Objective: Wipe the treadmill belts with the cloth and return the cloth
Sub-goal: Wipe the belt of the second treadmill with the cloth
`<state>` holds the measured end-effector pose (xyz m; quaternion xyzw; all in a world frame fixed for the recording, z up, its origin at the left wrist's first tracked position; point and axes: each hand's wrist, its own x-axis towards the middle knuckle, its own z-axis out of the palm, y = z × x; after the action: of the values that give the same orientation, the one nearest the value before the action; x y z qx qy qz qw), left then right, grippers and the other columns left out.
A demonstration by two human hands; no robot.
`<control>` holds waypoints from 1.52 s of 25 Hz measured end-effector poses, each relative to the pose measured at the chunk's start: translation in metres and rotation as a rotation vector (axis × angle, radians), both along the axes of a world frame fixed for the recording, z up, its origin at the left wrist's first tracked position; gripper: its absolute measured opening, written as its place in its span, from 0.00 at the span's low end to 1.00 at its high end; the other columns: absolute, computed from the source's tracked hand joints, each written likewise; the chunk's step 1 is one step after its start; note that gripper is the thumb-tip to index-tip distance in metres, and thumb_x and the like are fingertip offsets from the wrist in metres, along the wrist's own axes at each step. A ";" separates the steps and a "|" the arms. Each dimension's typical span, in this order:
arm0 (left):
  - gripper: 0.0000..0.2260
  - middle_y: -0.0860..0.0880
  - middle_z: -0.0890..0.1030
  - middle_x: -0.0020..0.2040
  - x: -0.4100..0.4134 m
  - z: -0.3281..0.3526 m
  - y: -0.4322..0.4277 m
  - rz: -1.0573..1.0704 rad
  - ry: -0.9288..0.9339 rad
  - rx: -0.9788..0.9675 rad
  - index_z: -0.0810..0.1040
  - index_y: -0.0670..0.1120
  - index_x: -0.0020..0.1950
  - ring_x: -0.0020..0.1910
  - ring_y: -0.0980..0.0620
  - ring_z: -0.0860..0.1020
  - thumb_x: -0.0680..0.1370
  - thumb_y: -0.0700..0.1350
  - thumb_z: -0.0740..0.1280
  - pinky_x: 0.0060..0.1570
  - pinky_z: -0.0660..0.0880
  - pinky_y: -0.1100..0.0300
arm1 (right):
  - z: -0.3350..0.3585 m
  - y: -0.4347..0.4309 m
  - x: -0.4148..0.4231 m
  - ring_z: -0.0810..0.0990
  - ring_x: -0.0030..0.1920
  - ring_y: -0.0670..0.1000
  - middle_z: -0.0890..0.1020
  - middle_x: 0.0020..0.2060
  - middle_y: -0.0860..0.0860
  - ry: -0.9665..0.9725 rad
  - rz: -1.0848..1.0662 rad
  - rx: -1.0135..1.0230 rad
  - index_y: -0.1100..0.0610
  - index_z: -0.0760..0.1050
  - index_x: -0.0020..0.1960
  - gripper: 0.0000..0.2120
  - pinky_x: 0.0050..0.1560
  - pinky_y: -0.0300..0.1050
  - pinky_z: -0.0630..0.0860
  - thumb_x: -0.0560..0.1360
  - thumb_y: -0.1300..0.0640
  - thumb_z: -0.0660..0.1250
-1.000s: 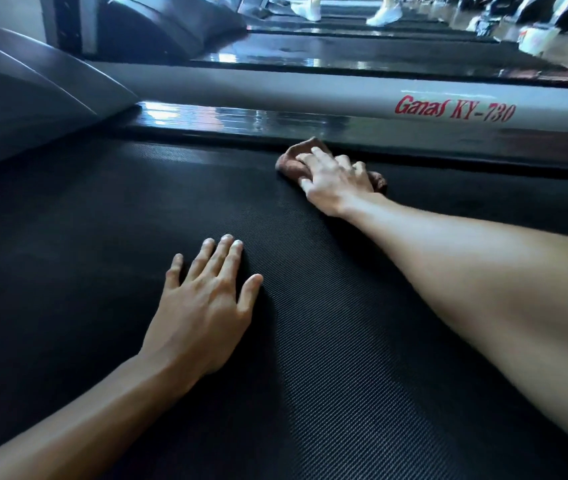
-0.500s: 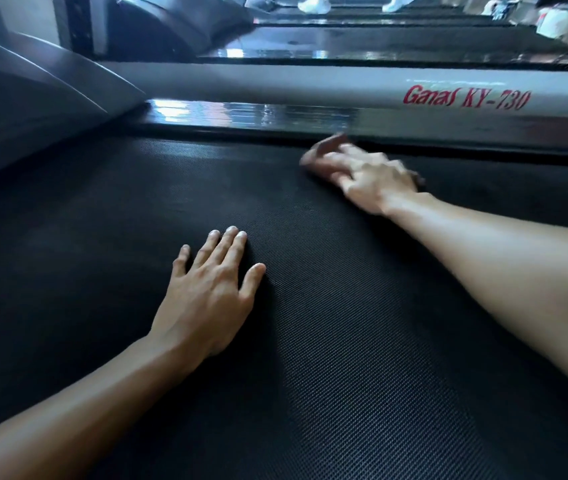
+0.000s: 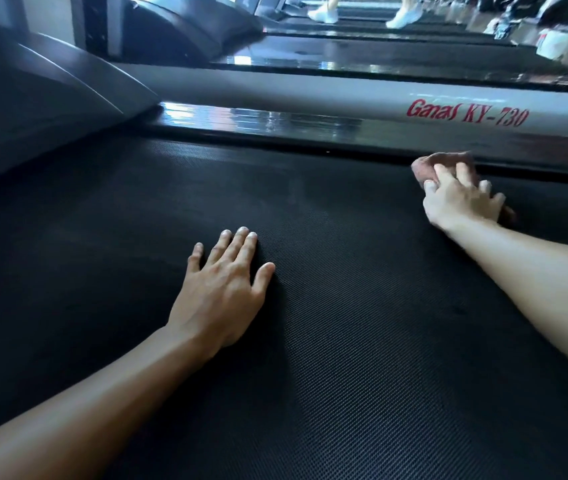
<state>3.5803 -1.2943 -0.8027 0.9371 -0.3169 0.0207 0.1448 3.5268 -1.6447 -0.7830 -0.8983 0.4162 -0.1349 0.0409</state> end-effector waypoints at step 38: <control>0.27 0.57 0.45 0.79 -0.093 0.000 -0.010 -0.106 0.001 0.063 0.47 0.53 0.80 0.77 0.59 0.40 0.82 0.60 0.42 0.76 0.41 0.51 | -0.010 0.184 -0.256 0.69 0.71 0.52 0.65 0.75 0.43 0.001 0.734 -0.148 0.38 0.66 0.73 0.23 0.67 0.54 0.67 0.78 0.40 0.54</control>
<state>3.4876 -1.3041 -0.8028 0.9232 -0.3663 0.0028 0.1161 3.2705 -1.4609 -0.7925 -0.9882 0.0558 -0.1408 0.0213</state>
